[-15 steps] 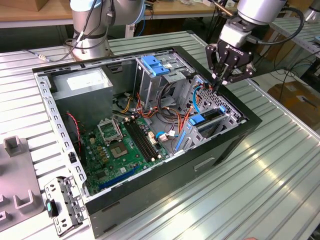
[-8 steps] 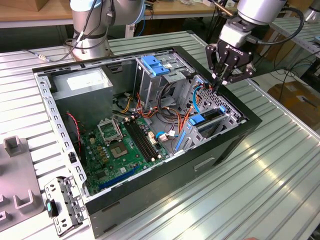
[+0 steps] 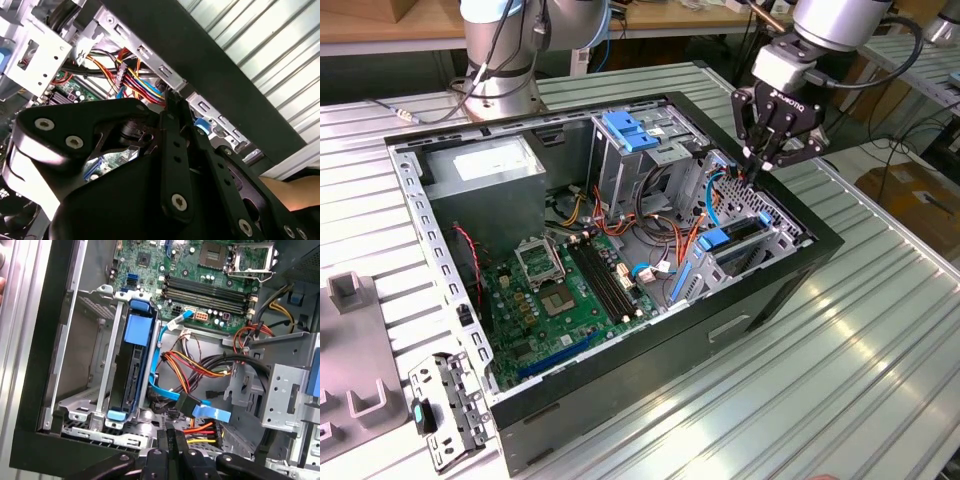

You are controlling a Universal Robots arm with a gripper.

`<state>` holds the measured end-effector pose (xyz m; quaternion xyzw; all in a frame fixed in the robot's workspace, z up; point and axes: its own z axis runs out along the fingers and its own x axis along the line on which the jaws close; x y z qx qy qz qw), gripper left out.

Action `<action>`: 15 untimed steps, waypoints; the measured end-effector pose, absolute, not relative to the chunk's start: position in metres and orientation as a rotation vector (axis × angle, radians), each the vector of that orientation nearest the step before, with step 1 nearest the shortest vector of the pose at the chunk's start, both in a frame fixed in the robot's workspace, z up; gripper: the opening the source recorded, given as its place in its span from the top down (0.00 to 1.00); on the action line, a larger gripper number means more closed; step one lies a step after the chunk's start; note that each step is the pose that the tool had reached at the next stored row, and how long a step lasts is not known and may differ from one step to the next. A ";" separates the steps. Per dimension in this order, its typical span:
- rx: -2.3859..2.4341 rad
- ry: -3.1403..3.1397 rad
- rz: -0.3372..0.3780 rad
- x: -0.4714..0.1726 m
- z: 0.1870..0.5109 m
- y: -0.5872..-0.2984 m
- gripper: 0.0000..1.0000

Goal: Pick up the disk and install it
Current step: 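Insert the first disk wire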

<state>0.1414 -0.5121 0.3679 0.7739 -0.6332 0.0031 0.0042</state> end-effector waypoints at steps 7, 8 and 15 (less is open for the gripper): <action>2.374 -2.044 0.010 0.135 0.367 -0.513 0.83; 2.365 -2.055 0.009 0.135 0.367 -0.513 0.83; 2.349 -2.073 0.009 0.135 0.366 -0.530 0.83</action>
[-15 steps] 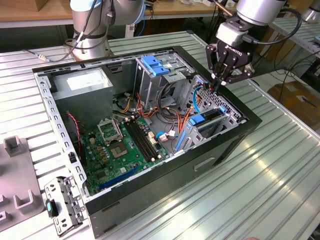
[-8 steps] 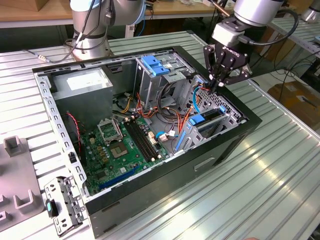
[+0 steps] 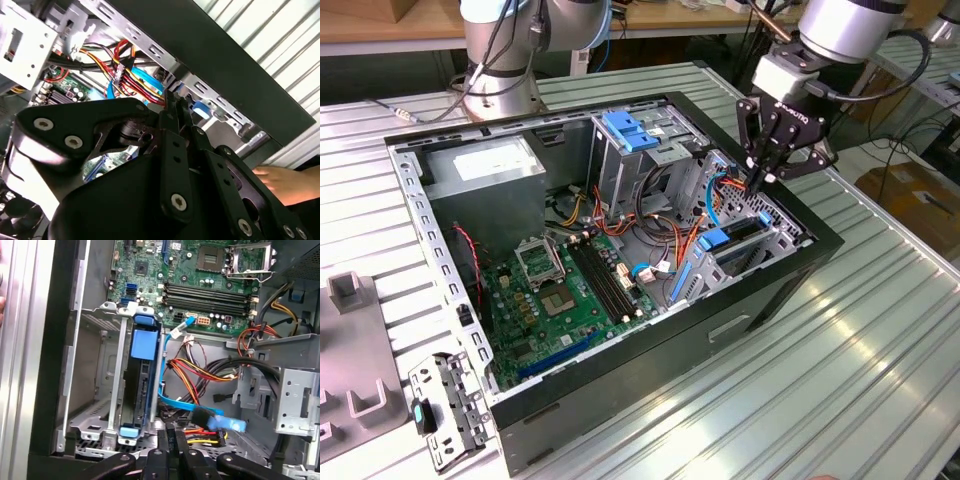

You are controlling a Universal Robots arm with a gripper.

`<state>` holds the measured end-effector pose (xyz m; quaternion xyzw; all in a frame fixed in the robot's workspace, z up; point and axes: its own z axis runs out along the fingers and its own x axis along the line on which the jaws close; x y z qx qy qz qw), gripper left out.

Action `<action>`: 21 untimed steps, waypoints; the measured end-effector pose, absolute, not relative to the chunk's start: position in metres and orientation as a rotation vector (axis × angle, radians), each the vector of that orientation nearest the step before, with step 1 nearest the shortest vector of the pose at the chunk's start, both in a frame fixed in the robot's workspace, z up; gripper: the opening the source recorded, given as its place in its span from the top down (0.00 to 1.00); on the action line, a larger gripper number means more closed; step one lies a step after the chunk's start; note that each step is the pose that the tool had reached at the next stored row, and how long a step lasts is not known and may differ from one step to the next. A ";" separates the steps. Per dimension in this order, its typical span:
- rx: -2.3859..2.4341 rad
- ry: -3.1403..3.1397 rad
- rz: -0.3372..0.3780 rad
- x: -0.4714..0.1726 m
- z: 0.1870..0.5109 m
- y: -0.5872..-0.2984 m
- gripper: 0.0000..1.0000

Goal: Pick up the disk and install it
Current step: 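Insert the first disk wire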

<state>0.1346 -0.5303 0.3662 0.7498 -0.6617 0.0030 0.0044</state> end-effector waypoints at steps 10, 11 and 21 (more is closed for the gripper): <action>2.245 -2.185 0.009 0.135 0.365 -0.532 0.83; 2.244 -2.185 0.009 0.135 0.365 -0.532 0.83; 2.243 -2.186 0.009 0.135 0.365 -0.535 0.83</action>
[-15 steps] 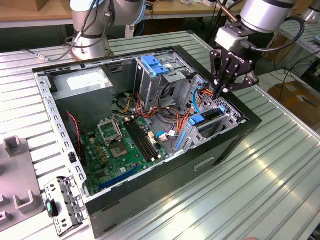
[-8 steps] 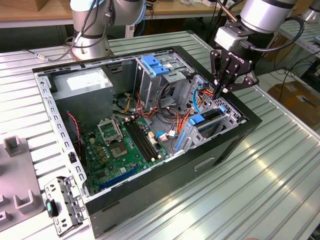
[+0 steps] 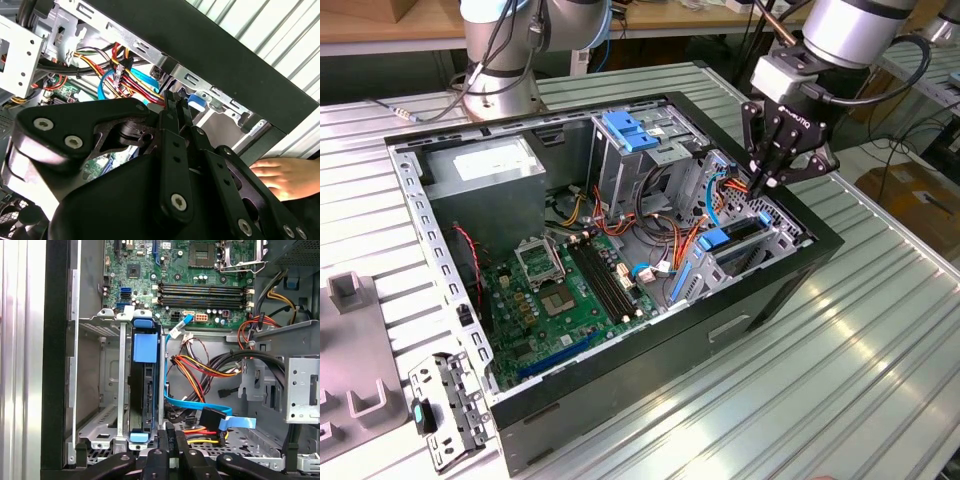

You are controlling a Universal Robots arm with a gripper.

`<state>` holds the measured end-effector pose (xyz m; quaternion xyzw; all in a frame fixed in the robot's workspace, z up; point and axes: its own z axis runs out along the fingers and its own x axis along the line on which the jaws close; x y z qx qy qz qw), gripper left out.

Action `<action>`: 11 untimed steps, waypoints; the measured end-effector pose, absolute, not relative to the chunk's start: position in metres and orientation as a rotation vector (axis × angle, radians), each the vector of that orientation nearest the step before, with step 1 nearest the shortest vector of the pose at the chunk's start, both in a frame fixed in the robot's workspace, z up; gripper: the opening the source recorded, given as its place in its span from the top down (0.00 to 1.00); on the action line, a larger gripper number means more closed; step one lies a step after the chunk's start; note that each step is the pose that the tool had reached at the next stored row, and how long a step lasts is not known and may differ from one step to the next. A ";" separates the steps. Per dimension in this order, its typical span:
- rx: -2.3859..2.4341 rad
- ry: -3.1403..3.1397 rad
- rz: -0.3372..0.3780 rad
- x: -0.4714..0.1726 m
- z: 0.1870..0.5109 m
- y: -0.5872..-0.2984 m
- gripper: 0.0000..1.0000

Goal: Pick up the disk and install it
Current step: 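Insert the first disk wire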

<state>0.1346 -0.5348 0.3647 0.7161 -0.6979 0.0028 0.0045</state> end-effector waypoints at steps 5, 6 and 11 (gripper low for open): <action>2.216 -2.214 0.009 0.135 0.365 -0.535 0.83; 2.216 -2.214 0.009 0.135 0.365 -0.535 0.83; 2.216 -2.215 0.008 0.135 0.364 -0.536 0.83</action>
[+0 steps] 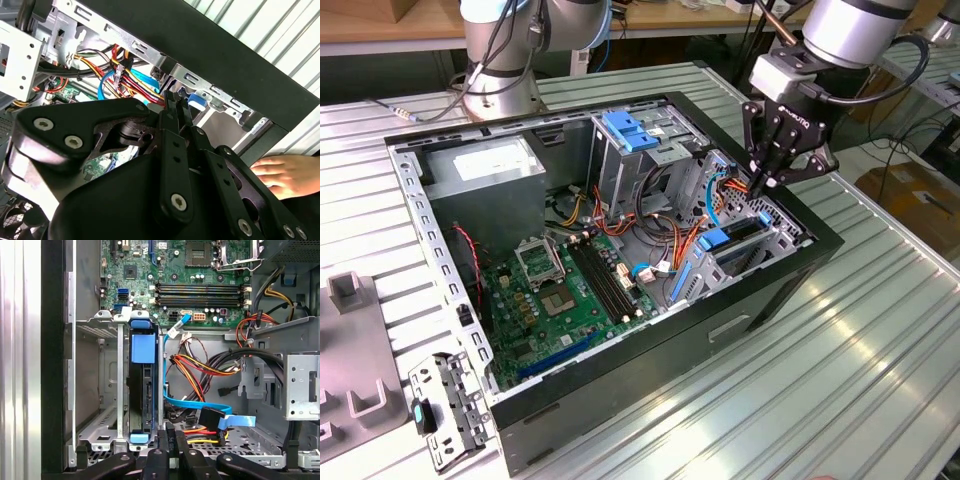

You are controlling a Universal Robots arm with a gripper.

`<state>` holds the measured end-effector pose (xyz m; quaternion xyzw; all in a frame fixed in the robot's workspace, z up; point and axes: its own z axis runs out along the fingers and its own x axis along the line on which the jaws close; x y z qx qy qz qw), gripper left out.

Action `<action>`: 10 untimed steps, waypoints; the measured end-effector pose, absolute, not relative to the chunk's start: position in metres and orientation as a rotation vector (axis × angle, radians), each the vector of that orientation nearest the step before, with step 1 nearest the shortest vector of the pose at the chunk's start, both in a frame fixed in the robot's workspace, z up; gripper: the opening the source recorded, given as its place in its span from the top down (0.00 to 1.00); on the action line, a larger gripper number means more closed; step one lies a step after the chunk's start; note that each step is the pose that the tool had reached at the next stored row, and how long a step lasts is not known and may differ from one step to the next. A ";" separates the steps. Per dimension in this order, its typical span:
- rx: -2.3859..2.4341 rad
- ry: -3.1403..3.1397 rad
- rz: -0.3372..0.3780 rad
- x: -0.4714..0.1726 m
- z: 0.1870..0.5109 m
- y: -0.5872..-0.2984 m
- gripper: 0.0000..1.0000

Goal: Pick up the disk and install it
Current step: 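Insert the first disk wire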

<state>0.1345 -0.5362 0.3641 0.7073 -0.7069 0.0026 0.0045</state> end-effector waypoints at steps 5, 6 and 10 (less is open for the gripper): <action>2.211 -2.221 0.011 0.126 0.359 -0.539 0.83; 2.217 -2.218 0.013 0.125 0.358 -0.540 0.83; 2.244 -2.192 0.015 0.123 0.356 -0.544 0.83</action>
